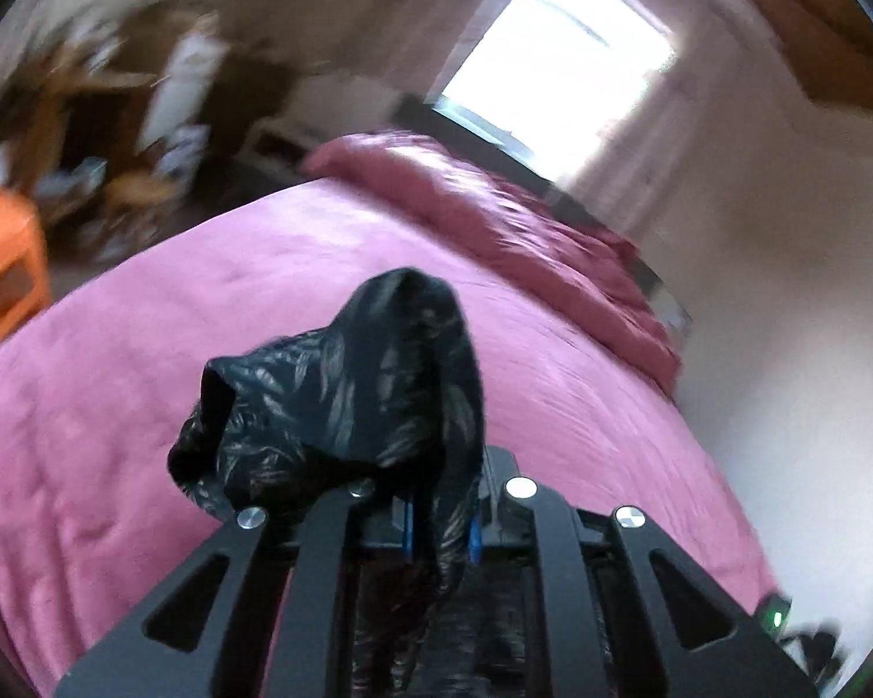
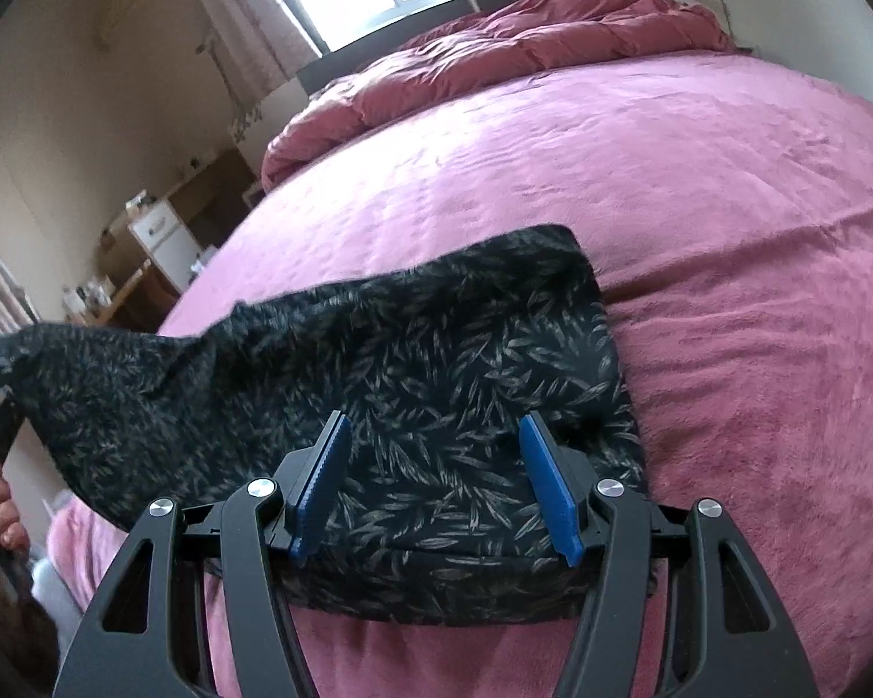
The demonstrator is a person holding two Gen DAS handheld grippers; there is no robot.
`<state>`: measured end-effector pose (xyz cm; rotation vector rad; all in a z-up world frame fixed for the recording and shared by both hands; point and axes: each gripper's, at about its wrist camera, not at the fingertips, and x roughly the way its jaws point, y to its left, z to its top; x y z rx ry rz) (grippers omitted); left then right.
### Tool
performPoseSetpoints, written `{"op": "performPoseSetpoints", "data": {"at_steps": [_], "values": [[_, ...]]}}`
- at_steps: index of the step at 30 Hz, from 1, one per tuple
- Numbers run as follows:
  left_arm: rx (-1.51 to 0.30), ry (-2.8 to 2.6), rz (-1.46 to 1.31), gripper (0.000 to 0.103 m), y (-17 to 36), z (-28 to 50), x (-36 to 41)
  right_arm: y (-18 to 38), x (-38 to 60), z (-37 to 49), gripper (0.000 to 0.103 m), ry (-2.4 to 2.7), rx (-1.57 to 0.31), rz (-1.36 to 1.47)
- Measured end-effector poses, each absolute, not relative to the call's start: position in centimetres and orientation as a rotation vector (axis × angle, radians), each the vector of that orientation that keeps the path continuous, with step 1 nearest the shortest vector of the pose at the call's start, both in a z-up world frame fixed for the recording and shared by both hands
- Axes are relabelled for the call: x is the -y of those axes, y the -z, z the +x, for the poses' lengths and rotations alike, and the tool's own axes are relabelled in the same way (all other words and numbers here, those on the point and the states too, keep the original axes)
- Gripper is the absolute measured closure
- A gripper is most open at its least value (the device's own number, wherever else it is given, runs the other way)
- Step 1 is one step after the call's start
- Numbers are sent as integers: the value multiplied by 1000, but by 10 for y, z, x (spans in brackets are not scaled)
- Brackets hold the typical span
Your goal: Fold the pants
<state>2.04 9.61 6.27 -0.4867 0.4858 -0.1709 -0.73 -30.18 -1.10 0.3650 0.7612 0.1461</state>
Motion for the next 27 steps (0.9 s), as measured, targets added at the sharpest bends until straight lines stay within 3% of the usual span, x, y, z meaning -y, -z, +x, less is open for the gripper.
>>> {"op": "performPoseSetpoints", "data": {"at_steps": [9,18,19,23,27], "values": [[-513,392,-233,92,-76,23,23,3,329,-11,44,-148,-699,495],[-654,493,161,90,-9,3,140,-2,364,-17,44,-104,-619,640],[-648,493,214,88,-2,-4,149,-1,367,-18,44,-108,-612,655],[-663,594,337,53,14,-29,173,-1,370,-16,44,-120,-613,673],[-610,652,403,44,16,-64,172,-3,367,-17,44,-141,-612,655]]}}
